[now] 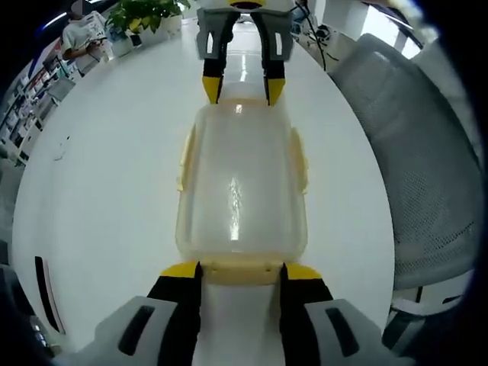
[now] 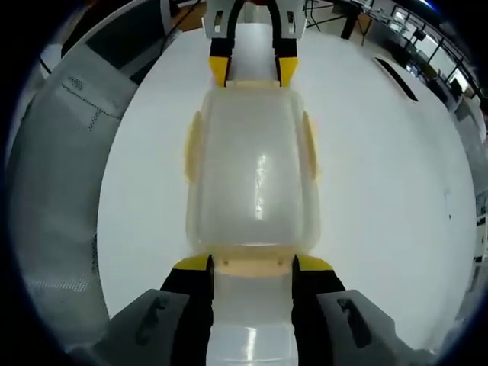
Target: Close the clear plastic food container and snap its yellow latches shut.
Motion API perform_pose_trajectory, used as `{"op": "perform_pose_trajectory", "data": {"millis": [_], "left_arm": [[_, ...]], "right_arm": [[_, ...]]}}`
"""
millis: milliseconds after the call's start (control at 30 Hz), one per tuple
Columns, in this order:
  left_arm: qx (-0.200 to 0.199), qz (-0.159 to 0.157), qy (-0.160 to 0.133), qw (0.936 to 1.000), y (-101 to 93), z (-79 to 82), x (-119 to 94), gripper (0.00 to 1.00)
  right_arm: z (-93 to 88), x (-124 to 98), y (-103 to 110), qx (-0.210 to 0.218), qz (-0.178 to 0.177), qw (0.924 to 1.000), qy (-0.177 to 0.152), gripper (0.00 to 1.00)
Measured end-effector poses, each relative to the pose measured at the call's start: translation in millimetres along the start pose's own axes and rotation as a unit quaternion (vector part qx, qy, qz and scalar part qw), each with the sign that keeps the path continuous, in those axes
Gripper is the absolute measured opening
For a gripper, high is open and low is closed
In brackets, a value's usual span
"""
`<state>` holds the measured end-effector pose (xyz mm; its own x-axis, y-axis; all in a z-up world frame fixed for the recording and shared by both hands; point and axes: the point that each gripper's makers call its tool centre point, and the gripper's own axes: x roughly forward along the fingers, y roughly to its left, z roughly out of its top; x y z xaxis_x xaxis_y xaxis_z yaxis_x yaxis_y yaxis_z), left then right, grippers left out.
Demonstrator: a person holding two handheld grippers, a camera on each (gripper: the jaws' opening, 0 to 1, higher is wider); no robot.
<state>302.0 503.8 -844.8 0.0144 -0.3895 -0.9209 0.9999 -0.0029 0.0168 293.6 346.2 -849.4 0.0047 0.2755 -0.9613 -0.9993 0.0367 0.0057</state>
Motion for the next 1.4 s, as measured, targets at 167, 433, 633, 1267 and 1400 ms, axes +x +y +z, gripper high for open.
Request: {"op": "perform_pose_trajectory", "data": {"millis": [167,433,633,1267,1400], "left_arm": [[0.003,-0.003,-0.015,0.9999,1.0,0.0,-1.3,0.35],[0.006,-0.006,-0.015,0.9999,1.9,-0.2,-1.5,0.33],[0.008,-0.021,-0.040,0.9989,2.8,0.6,-3.1,0.33],[-0.025,-0.007,-0.058,0.9980,-12.5,54.9,-61.2,0.33],[-0.030,0.001,-0.057,0.9979,-18.3,83.0,-59.5,0.33]], "right_arm": [[-1.3,-0.3,0.1,0.005,0.000,1.0000,0.000,0.36],[-0.2,0.8,1.0,0.002,-0.002,0.9998,0.018,0.36],[-0.4,-2.2,3.8,0.009,-0.002,0.9998,0.016,0.36],[-5.9,-85.5,6.0,-0.042,-0.030,0.9983,-0.026,0.36],[-27.5,-103.3,7.1,-0.053,-0.033,0.9977,-0.027,0.36]]}}
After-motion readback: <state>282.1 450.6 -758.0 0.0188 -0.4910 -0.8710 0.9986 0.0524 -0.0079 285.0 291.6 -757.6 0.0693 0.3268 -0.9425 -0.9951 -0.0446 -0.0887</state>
